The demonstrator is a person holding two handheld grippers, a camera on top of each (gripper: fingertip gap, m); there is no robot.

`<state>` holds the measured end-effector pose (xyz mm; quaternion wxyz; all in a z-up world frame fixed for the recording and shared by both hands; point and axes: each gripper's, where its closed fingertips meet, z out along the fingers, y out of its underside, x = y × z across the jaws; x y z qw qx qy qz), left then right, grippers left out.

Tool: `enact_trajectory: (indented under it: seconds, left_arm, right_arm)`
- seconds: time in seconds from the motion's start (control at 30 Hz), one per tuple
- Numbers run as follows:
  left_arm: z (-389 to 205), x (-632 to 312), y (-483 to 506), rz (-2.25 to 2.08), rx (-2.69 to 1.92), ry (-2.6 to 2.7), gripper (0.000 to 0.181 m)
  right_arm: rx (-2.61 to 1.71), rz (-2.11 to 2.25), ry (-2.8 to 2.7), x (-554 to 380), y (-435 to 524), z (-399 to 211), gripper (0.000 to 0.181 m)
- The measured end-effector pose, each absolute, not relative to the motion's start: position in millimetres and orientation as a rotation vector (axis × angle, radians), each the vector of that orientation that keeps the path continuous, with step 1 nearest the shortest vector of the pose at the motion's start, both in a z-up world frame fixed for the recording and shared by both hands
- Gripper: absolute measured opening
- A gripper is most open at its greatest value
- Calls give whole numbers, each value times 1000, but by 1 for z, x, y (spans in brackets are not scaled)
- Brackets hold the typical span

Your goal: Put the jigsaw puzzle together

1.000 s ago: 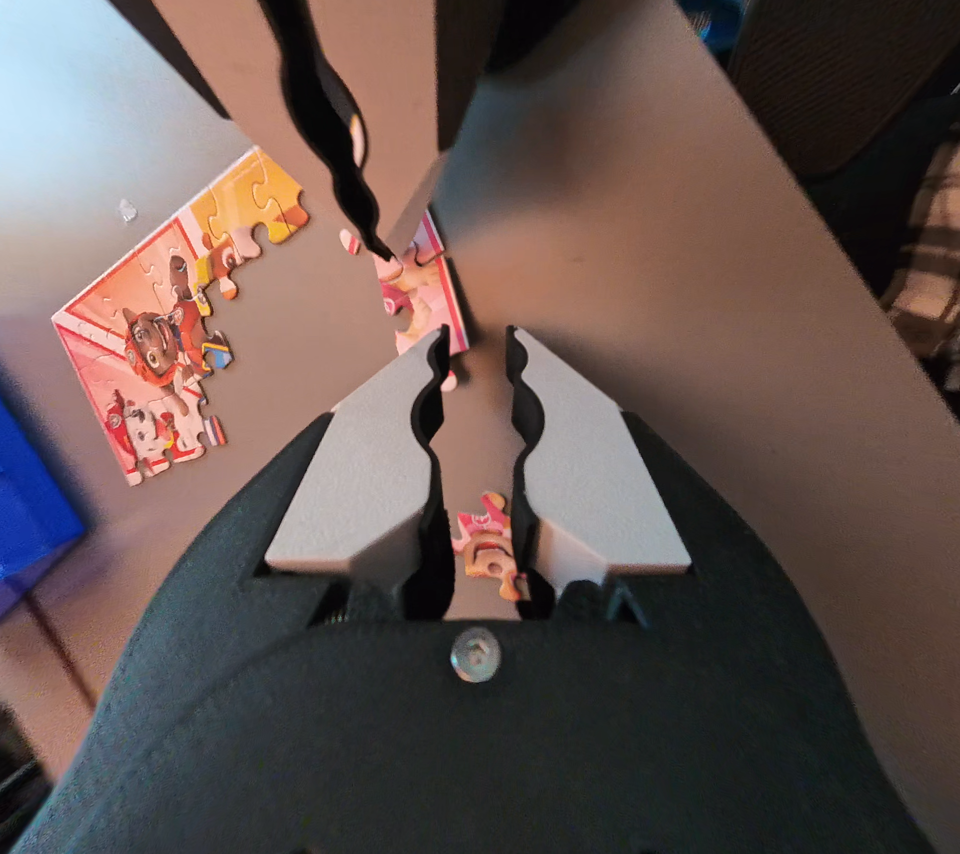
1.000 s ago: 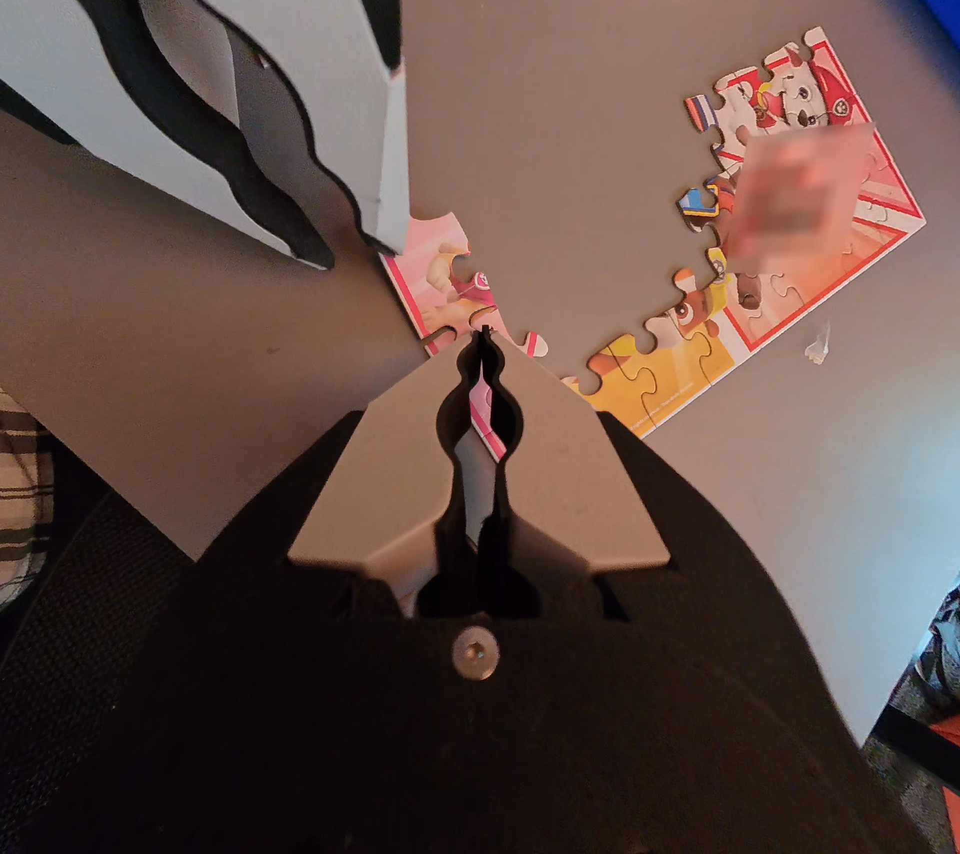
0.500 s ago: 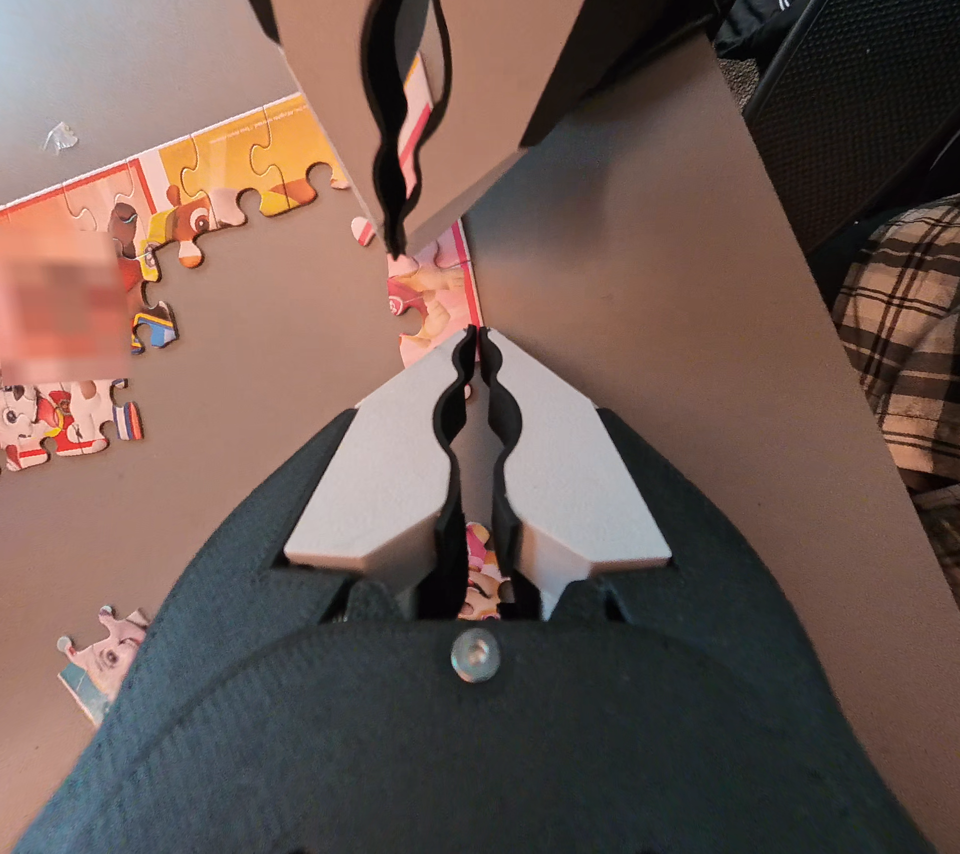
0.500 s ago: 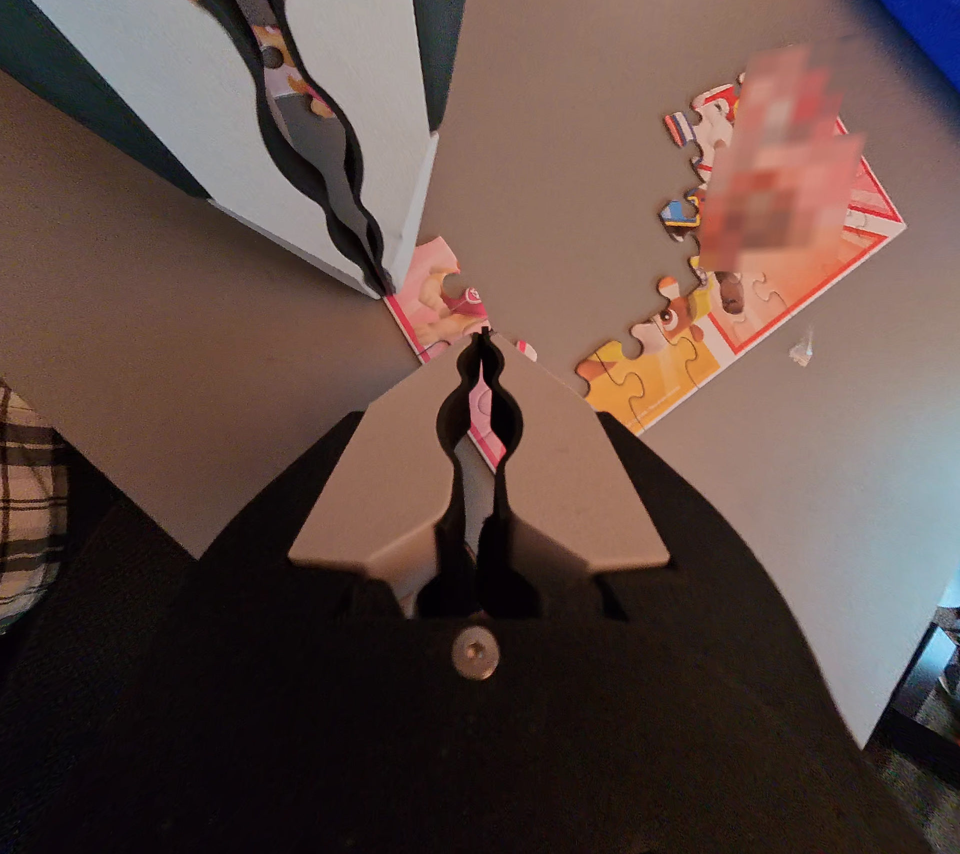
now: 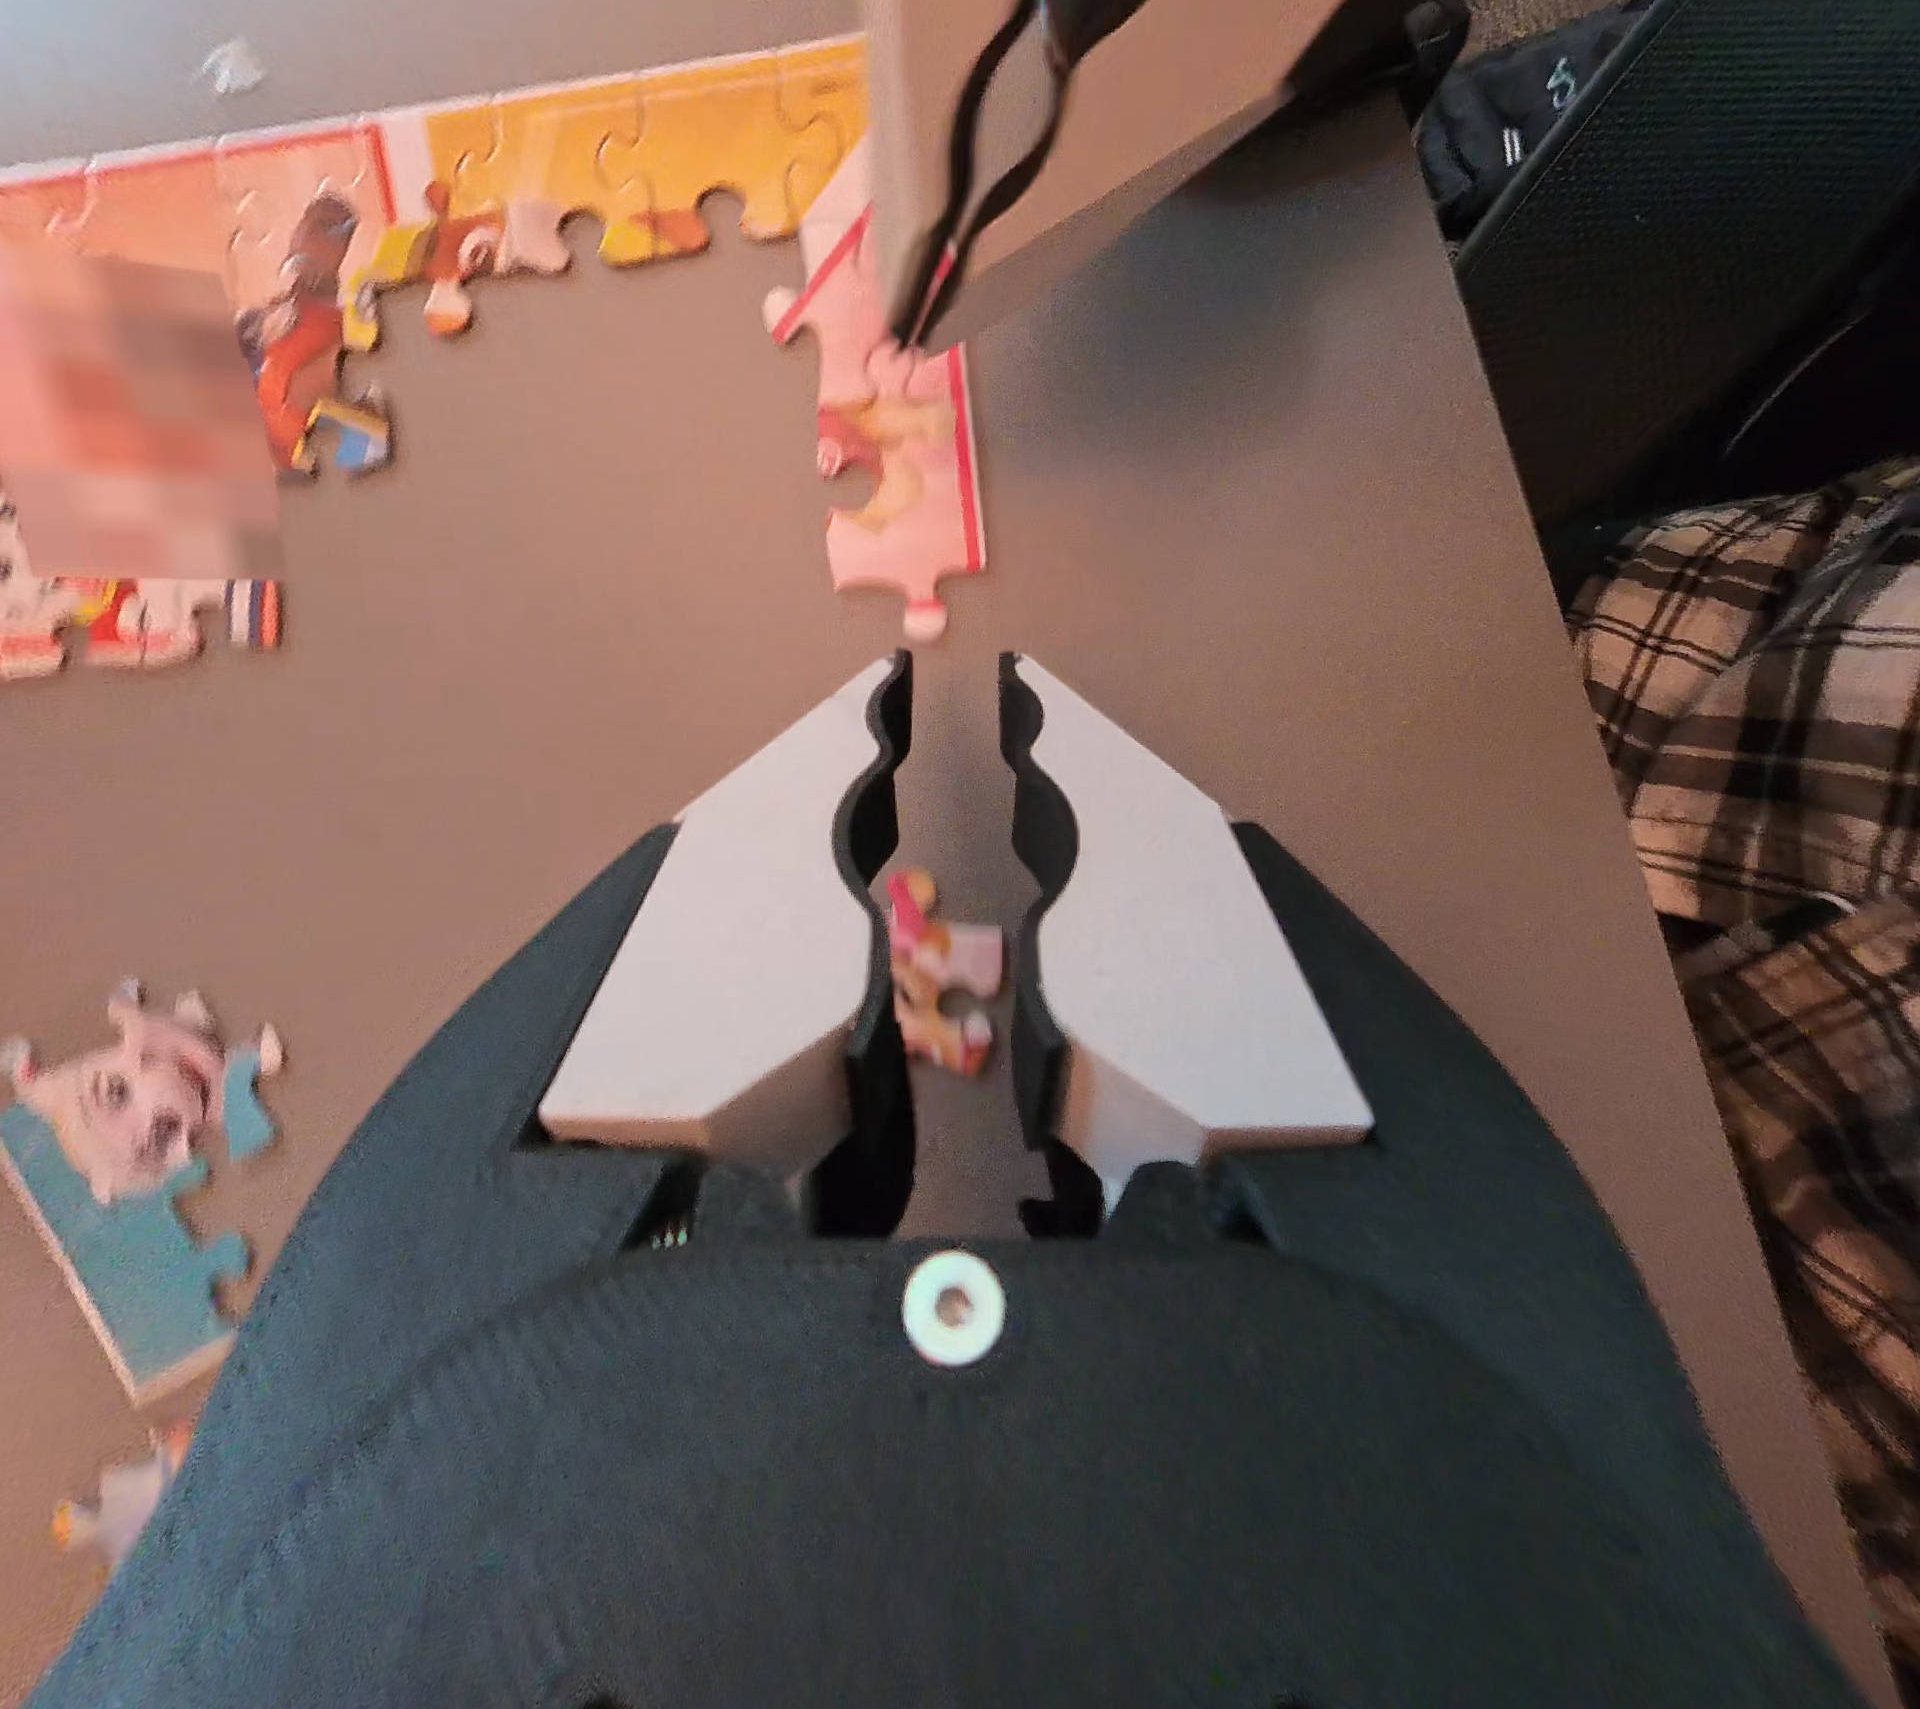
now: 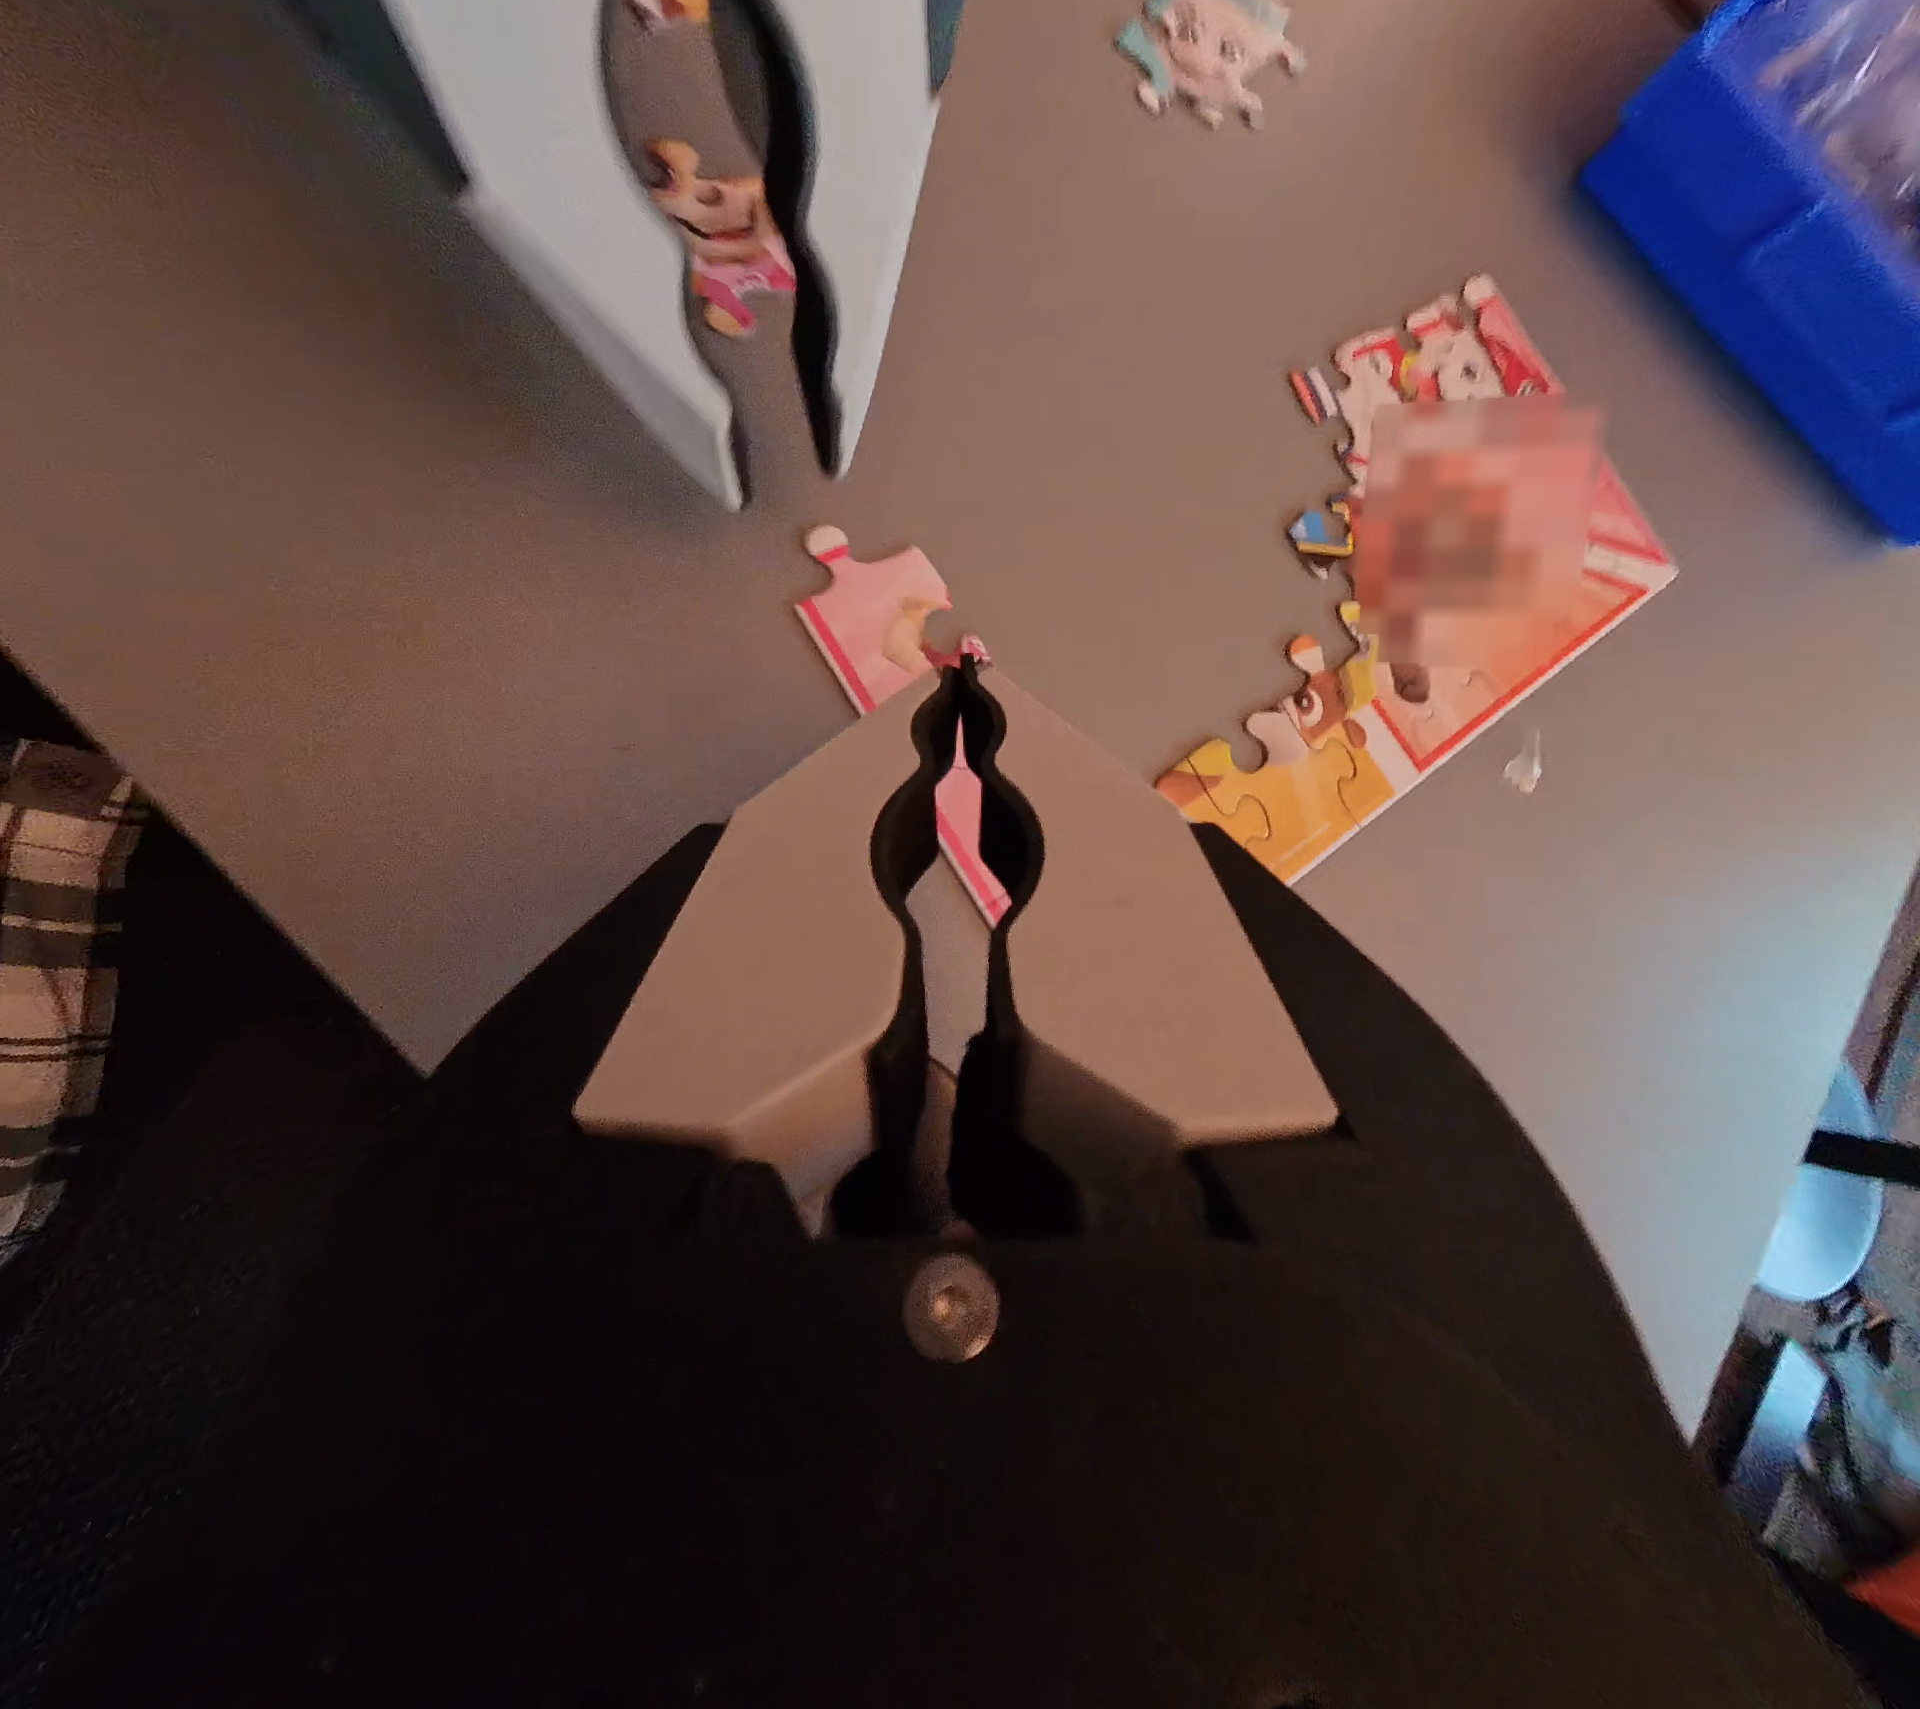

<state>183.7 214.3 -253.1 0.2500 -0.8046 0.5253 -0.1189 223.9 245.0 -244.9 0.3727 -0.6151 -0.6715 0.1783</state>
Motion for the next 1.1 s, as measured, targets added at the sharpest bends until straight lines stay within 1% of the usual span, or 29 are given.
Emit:
enact_trajectory:
  seconds: [0.03,0.1,0.2,0.33,0.4,0.53,0.63,0.73,1.0,1.1]
  left_arm:
    - [-249,171,210,-308,-2213,1398,16]
    - [-247,144,198,-263,-2269,1346,15]
    - [-252,111,181,-244,-2353,1264,14]
    - [-265,103,185,-218,-2357,1212,13]
    - [-274,108,187,-252,-2369,1216,14]
    - [-273,117,192,-286,-2331,1243,13]
    - [-274,129,186,-321,-2294,1331,16]
    - [-274,140,177,-365,-2264,1421,13]
    - [-274,174,138,-480,-2116,1669,9]
    - [-274,186,121,-560,-2059,1758,0]
  right_arm:
    - [-1543,464,-1727,224,237,-242,0]
    - [-1482,512,-1745,221,216,-237,14]
    - [-1429,581,-1756,216,187,-237,12]
    - [-1427,630,-1761,205,167,-249,16]
    - [-1427,619,-1769,201,161,-253,22]
    - [-1440,640,-1737,201,154,-254,26]
    - [-1459,672,-1708,205,151,-253,31]
    - [-1453,690,-1715,208,146,-254,34]
    - [-1303,650,-1788,211,119,-261,56]
    - [-1215,581,-1799,212,108,-266,54]
